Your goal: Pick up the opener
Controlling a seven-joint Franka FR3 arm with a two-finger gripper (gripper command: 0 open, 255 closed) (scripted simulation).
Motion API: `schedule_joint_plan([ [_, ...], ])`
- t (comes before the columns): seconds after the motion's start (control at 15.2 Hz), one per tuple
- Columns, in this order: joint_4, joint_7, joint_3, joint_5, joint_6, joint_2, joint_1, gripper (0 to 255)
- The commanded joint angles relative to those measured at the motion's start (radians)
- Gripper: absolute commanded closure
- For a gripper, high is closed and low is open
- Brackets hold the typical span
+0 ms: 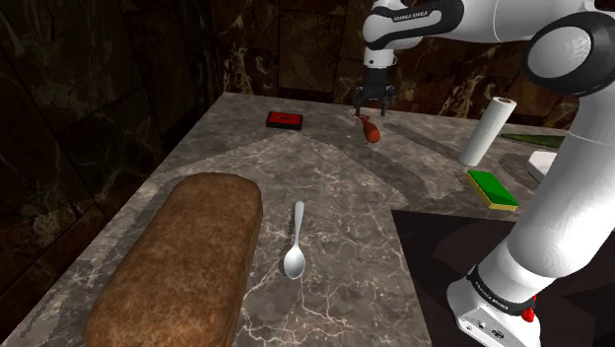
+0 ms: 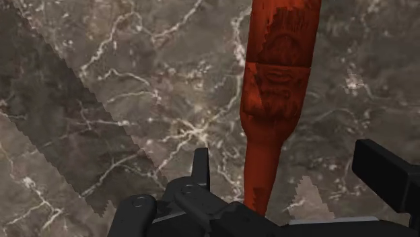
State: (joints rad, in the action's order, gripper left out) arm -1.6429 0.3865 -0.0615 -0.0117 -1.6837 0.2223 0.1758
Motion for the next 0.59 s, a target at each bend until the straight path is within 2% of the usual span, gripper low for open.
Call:
schedule_joint_plan([
  [0.0,0.053,0.017,-0.008,-0.001,0.011,0.045,0.008,0],
  [0.53,-0.027,0.017,-0.008,-0.002,-0.085,0.061,0.007,0],
])
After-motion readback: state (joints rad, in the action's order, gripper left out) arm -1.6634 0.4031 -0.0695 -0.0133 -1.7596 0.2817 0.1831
